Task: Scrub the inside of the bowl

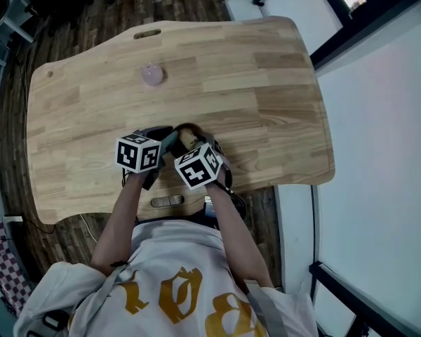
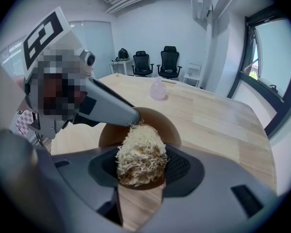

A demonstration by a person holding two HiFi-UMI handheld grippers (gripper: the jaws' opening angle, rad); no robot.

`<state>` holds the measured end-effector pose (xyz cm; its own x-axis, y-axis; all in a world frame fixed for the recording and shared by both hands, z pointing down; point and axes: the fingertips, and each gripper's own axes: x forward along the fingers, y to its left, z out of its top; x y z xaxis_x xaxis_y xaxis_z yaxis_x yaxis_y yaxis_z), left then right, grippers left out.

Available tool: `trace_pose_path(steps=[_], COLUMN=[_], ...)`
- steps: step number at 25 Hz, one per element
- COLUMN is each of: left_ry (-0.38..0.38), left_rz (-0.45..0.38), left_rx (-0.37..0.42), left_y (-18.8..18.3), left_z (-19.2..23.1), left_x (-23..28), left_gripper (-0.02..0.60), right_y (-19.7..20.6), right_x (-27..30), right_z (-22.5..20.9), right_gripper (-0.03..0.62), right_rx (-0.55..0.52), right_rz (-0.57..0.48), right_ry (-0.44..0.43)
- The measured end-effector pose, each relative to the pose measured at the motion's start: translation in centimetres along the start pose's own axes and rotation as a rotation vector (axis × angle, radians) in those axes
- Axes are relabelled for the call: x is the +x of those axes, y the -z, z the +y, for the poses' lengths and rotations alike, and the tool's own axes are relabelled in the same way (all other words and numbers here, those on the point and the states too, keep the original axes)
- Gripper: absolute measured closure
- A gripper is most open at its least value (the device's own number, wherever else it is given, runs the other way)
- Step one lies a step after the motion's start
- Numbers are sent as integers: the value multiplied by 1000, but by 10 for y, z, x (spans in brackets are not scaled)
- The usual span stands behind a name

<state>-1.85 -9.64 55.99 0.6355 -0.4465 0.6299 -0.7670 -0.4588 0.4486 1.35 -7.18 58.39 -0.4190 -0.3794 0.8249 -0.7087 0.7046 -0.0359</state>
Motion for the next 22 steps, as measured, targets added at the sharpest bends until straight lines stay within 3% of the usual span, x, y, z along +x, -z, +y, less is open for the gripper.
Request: trace_pose_path(steps=[8, 22], left_ry=[18, -17], left_rz=[-15, 5], left_rx=[-71, -49], left_y=[2, 3], left_z=[4, 16], left_x=[-2, -5], left_gripper=[522, 523], right_y=[-2, 2], right_x=[0, 5], right_z=[9, 41], right_gripper=[399, 399], right_rx=[-87, -274], right_rz=[-7, 30], right_ry=[-10, -118])
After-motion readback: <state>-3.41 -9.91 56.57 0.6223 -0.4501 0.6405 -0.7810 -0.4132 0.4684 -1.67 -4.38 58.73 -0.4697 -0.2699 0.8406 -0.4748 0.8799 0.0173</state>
